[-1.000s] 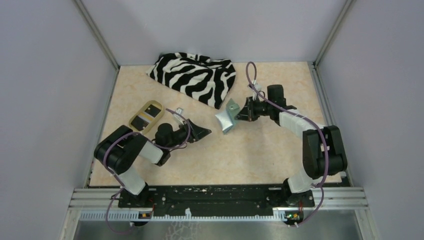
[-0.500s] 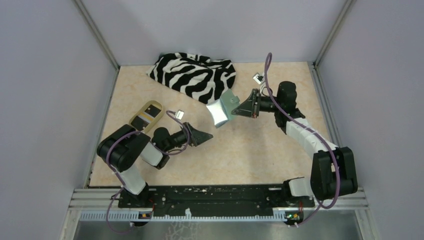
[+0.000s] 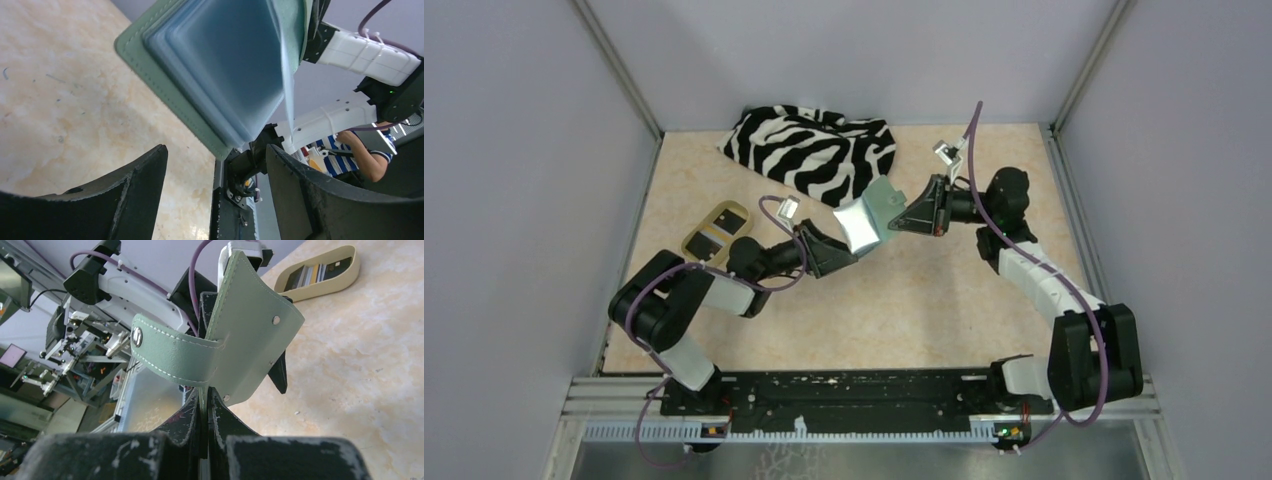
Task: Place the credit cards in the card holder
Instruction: Open the card holder at the center of the board.
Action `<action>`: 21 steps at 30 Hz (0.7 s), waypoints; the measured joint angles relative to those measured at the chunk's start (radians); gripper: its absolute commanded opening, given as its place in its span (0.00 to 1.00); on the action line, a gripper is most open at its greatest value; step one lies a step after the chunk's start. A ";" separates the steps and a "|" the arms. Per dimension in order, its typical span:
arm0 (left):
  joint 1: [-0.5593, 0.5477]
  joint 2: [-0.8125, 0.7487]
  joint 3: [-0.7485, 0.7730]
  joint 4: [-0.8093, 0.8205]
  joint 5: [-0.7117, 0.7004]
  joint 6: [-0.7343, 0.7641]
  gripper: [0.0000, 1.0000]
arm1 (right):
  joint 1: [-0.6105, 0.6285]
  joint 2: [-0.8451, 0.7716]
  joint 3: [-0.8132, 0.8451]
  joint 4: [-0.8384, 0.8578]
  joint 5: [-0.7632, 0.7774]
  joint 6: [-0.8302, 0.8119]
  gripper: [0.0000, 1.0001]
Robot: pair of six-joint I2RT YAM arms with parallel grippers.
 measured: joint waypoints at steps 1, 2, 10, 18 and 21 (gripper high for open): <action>0.000 0.000 0.013 0.001 0.011 -0.008 0.76 | 0.000 -0.002 0.000 0.011 -0.005 0.009 0.00; 0.000 0.000 0.028 0.001 0.023 -0.017 0.74 | 0.000 -0.003 0.000 0.025 -0.008 0.019 0.00; 0.000 0.000 0.085 0.002 0.082 -0.065 0.29 | 0.006 -0.014 -0.002 0.069 -0.025 0.051 0.00; 0.022 -0.031 0.070 0.002 0.105 -0.081 0.00 | 0.004 -0.016 0.050 -0.284 0.068 -0.251 0.00; 0.030 -0.037 0.056 0.002 0.105 -0.084 0.00 | 0.005 -0.018 0.081 -0.464 0.143 -0.433 0.08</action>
